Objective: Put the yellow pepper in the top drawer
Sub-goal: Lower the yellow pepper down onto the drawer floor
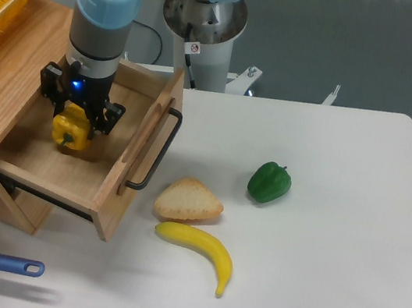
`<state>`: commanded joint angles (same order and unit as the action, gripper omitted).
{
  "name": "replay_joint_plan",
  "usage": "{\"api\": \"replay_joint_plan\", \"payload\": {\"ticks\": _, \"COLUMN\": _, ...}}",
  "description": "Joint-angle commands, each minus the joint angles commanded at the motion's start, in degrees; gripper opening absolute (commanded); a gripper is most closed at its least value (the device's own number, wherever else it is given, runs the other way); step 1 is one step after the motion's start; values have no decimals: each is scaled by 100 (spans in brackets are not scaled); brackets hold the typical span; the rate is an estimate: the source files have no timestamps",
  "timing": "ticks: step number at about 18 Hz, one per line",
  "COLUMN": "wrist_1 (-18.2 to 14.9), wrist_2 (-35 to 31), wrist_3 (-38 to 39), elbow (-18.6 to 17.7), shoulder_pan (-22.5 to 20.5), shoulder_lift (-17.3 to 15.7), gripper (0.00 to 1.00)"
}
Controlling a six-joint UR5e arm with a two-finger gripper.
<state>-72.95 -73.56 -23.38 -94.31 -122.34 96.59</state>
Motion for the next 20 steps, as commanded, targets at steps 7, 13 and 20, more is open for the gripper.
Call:
{"api": "replay_joint_plan", "payload": {"ticks": 7, "wrist_1": 0, "wrist_2": -17, "wrist_3": -71, "elbow": 9, "shoulder_pan": 0, "shoulder_lift": 9, "gripper": 42}}
{"api": "replay_joint_plan", "payload": {"ticks": 13, "wrist_1": 35, "wrist_2": -18, "wrist_3": -141, "elbow": 9, "shoulder_pan": -18, "shoulder_lift": 35, "gripper": 44}}
{"api": "replay_joint_plan", "payload": {"ticks": 20, "wrist_1": 79, "wrist_2": -211, "wrist_3": -167, "elbow": 9, "shoulder_pan": -26, "shoulder_lift": 70, "gripper": 69}}
